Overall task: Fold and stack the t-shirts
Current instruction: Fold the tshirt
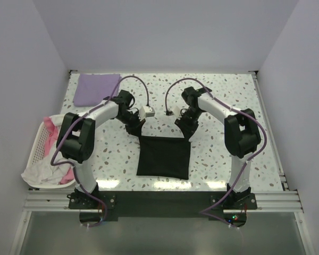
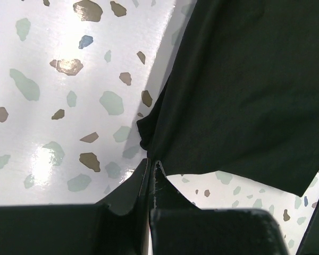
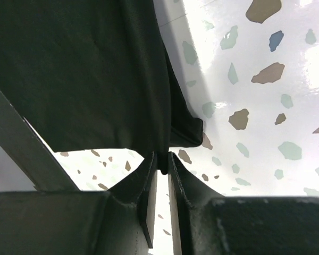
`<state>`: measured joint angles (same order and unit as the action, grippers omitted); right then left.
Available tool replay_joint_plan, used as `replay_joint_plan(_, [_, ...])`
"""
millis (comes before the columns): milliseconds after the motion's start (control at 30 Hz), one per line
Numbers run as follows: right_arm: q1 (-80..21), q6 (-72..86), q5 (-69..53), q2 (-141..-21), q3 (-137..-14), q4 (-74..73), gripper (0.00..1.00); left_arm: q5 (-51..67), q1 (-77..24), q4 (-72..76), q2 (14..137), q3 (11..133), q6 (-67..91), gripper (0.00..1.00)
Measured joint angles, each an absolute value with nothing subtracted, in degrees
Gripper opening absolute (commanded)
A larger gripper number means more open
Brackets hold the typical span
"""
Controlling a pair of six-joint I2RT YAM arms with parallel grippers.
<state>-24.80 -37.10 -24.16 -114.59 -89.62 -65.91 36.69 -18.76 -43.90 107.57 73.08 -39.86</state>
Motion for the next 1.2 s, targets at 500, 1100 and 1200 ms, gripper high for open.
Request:
replay_joint_plan(500, [-24.77,-37.23,-23.16,-114.59,-90.04,-68.03,0.0,37.34,-18.83,-43.9,107.57,74.04,-39.59,0.0])
replay_joint_plan(1100, [-22.06,-37.45,-18.68,-114.93,-88.16,-65.28,0.0,33.93,-19.16,-40.05,112.42,76.73,-37.5,0.0])
replay_joint_plan(1200, [-22.11,-37.01,-17.63,-116.07,-88.16,-63.7,0.0,33.19,-19.2,-38.81,114.21,77.14,-36.45,0.0])
